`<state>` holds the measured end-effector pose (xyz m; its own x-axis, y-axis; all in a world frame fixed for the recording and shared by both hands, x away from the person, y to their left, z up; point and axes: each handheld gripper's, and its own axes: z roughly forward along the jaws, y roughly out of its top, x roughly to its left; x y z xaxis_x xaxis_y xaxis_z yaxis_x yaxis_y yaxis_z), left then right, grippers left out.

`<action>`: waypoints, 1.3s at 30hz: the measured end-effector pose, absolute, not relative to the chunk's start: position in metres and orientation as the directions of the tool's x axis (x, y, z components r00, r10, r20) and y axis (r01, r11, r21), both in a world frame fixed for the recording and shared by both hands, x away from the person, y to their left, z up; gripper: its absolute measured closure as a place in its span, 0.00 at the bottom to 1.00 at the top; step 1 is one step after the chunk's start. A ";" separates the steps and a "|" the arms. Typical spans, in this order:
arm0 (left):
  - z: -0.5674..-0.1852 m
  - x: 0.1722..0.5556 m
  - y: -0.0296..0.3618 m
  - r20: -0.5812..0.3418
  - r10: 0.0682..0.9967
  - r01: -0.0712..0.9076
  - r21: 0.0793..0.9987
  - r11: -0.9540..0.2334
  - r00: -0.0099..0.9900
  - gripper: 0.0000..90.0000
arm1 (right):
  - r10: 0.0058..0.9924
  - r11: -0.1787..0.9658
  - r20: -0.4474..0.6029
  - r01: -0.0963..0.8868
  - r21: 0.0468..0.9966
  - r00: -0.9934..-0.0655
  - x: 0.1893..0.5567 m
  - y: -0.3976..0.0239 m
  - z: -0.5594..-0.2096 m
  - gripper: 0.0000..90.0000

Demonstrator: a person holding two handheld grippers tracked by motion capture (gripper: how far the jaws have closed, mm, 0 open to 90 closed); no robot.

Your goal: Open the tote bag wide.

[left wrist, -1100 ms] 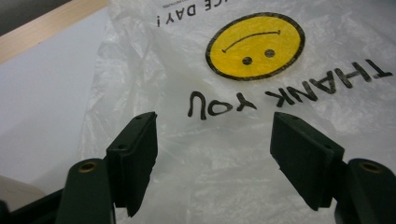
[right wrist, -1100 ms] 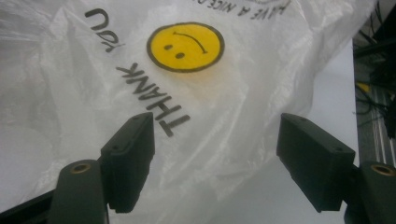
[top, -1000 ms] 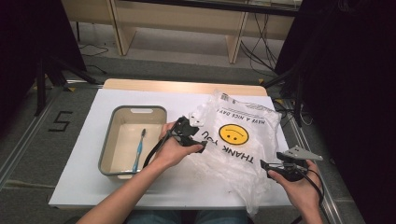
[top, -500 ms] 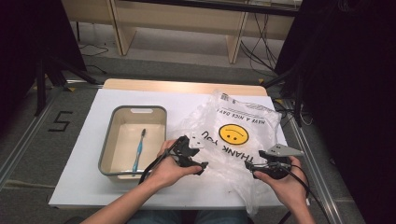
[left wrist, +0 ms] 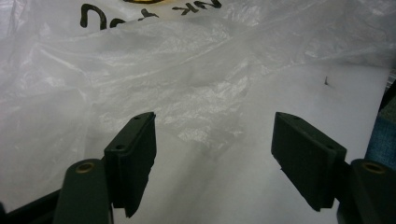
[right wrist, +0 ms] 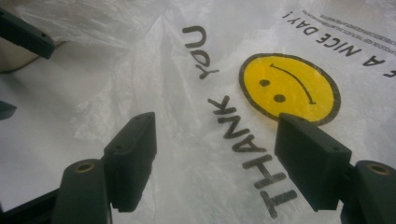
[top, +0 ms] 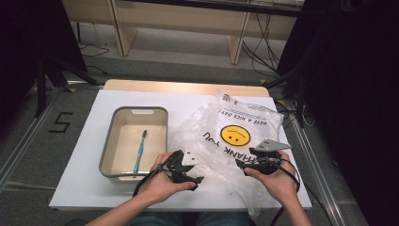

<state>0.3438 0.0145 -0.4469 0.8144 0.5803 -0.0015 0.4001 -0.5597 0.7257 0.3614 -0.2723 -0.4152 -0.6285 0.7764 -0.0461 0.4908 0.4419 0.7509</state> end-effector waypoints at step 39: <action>-0.459 0.334 0.010 0.018 0.563 0.375 0.728 -0.574 0.826 0.32 | 0.732 0.512 -0.044 0.506 0.694 -0.680 0.394 -0.238 -0.429 0.34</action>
